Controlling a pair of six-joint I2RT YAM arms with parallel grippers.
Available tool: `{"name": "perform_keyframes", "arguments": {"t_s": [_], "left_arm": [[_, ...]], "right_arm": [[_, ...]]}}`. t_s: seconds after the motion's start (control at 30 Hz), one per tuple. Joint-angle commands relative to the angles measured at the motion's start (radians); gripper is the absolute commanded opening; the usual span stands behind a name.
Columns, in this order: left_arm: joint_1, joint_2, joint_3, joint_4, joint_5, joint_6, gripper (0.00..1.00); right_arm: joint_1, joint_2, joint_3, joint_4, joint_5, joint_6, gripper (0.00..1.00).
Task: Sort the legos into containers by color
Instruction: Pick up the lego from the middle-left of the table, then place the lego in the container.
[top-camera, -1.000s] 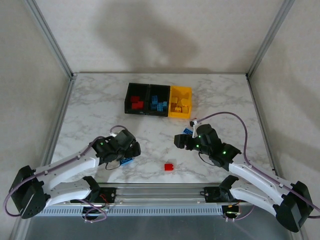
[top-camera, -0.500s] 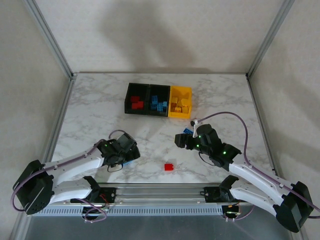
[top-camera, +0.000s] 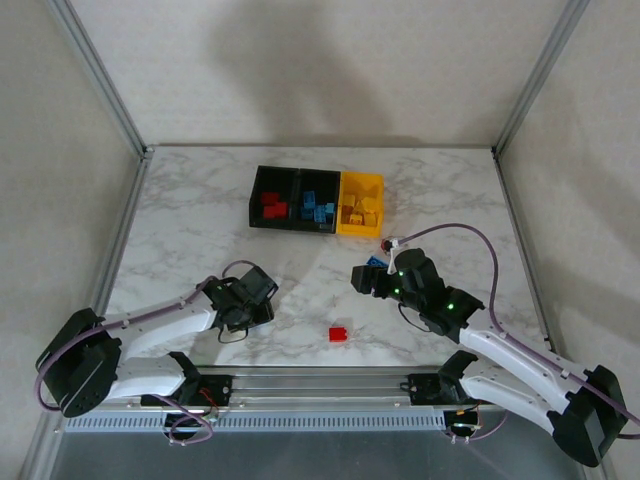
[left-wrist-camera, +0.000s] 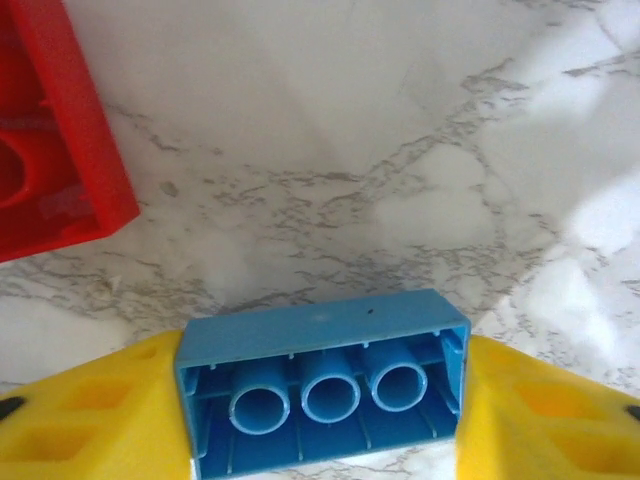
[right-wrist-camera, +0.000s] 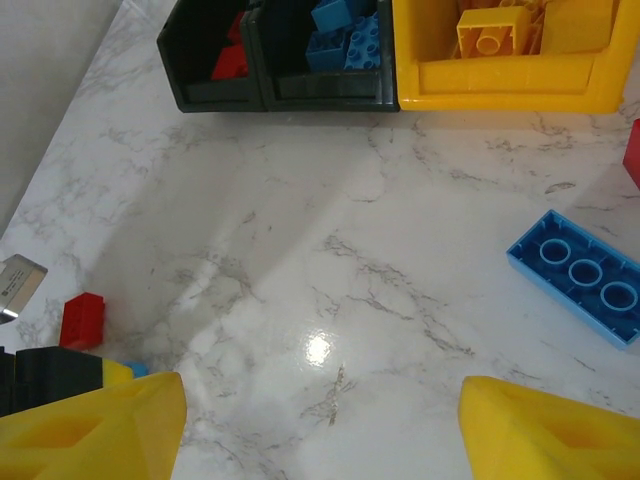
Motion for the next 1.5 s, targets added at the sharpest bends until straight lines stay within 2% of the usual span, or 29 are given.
{"name": "perform_keyframes", "arguments": {"t_s": [0.0, 0.17, 0.37, 0.67, 0.93, 1.2, 1.47], "left_arm": [[0.006, 0.024, -0.003, -0.010, -0.008, 0.016, 0.52], [0.006, 0.047, 0.063, 0.004, -0.011, 0.035, 0.52], [0.009, 0.138, 0.231, -0.004, -0.052, 0.097, 0.52], [0.041, 0.408, 0.600, 0.008, -0.119, 0.244, 0.53], [0.095, 0.610, 0.927, -0.025, -0.162, 0.344, 0.53], [0.159, 0.822, 1.226, -0.056, -0.164, 0.371, 0.53], [0.183, 1.007, 1.453, -0.087, -0.139, 0.363, 0.53]], "right_arm": [[0.009, -0.021, -0.010, 0.001, 0.026, 0.014, 0.72], [0.010, -0.029, -0.011, 0.001, 0.031, 0.016, 0.72], [0.009, -0.053, -0.010, -0.005, 0.038, 0.021, 0.72], [0.010, -0.094, -0.023, -0.006, 0.025, 0.068, 0.72], [0.010, -0.039, 0.018, -0.013, 0.031, 0.097, 0.72], [0.016, -0.009, 0.027, -0.006, 0.038, 0.127, 0.72], [0.016, -0.063, 0.044, -0.103, 0.093, 0.126, 0.72]]}}
